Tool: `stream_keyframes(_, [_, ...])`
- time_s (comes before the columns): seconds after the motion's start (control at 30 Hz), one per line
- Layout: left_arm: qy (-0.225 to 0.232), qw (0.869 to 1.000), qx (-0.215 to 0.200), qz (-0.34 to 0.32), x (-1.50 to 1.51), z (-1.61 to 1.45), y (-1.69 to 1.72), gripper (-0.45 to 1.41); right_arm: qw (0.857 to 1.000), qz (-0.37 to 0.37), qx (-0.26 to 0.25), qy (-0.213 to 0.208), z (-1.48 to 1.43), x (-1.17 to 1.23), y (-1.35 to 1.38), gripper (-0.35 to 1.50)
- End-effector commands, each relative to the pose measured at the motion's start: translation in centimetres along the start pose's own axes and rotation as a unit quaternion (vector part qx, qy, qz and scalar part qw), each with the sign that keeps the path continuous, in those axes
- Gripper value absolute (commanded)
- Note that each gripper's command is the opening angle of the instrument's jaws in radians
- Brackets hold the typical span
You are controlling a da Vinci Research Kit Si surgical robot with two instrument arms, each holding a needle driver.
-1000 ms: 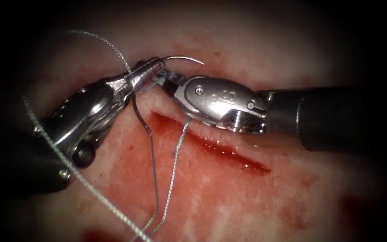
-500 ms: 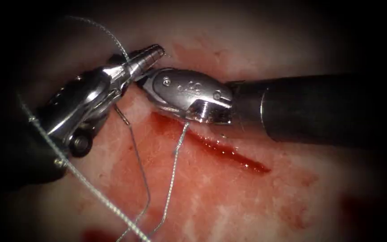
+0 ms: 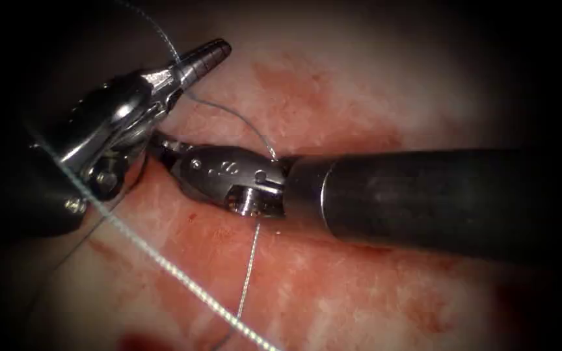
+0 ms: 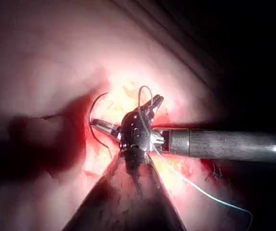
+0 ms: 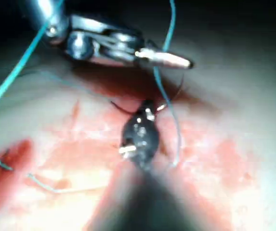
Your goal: Wound Closure
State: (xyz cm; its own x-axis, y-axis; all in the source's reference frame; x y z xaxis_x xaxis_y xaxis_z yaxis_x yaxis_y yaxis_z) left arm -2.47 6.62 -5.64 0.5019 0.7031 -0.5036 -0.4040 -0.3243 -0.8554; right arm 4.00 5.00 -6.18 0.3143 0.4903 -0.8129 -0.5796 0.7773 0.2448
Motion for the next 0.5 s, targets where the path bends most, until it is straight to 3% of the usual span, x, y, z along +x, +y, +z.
stream_keyframes(0.03, [-0.003, 1.000, 0.000, -0.001, -0.08, 0.00, -0.01, -0.35, 1.000, -0.002, 0.000, -0.001, -0.17, -0.02, 0.02, -0.35])
stream_keyframes(0.17, [-0.009, 1.000, 0.001, -0.001, -0.08, -0.02, -0.03, -0.35, 1.000, 0.005, 0.007, -0.005, -0.62, 0.03, 0.21, -0.35])
stream_keyframes(0.27, [-0.012, 1.000, 0.001, 0.000, -0.09, -0.02, -0.04, -0.35, 1.000, 0.005, 0.010, -0.001, -0.71, 0.09, 0.26, 0.42])
stream_keyframes(0.33, [-0.012, 1.000, 0.001, -0.002, -0.10, -0.02, -0.04, -0.35, 1.000, 0.013, 0.007, 0.011, -0.73, 0.14, 0.28, 0.64])
stream_keyframes(0.4, [-0.013, 1.000, 0.000, -0.002, -0.12, -0.02, -0.03, -0.35, 0.999, 0.024, 0.000, 0.027, -0.70, 0.25, 0.29, 1.04])
stream_keyframes(0.43, [-0.013, 1.000, 0.000, -0.002, -0.12, -0.02, -0.03, -0.35, 0.999, 0.024, 0.000, 0.027, -0.70, 0.25, 0.29, 1.04])
stream_keyframes(0.47, [-0.015, 1.000, 0.001, -0.001, -0.12, -0.02, -0.03, -0.35, 0.999, 0.039, 0.004, 0.030, -0.60, 0.31, 0.27, 1.36])
stream_keyframes(0.5, [-0.015, 1.000, 0.001, -0.001, -0.12, -0.02, -0.03, -0.35, 0.998, 0.045, 0.014, 0.032, -0.57, 0.34, 0.27, 1.36])
